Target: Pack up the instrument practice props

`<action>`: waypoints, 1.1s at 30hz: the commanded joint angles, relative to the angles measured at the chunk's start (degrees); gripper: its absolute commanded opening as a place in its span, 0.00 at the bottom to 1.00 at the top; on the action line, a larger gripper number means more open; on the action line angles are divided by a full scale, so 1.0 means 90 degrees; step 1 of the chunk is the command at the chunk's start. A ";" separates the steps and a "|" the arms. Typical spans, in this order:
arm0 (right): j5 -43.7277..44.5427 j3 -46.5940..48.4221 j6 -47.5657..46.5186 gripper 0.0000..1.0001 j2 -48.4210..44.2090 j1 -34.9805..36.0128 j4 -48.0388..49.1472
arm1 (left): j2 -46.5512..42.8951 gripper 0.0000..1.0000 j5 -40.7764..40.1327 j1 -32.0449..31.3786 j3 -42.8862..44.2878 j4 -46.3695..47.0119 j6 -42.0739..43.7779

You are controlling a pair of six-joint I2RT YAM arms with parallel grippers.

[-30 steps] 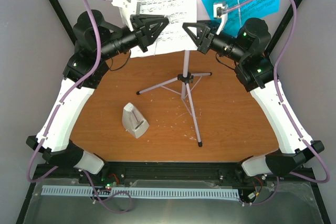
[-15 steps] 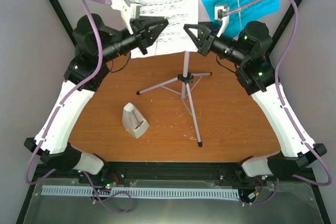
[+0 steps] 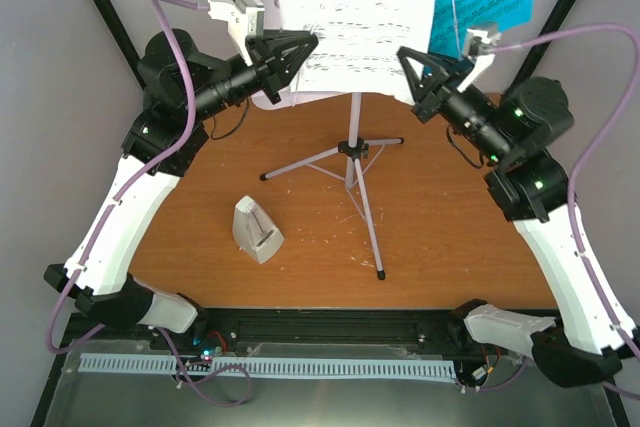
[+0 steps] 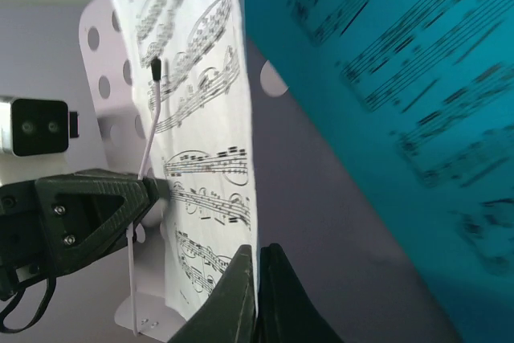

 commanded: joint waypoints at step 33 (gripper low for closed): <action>-0.1720 -0.2475 0.0260 0.03 -0.3256 -0.0015 -0.0081 | -0.1948 1.00 0.1599 -0.0033 -0.2436 0.1363 0.0121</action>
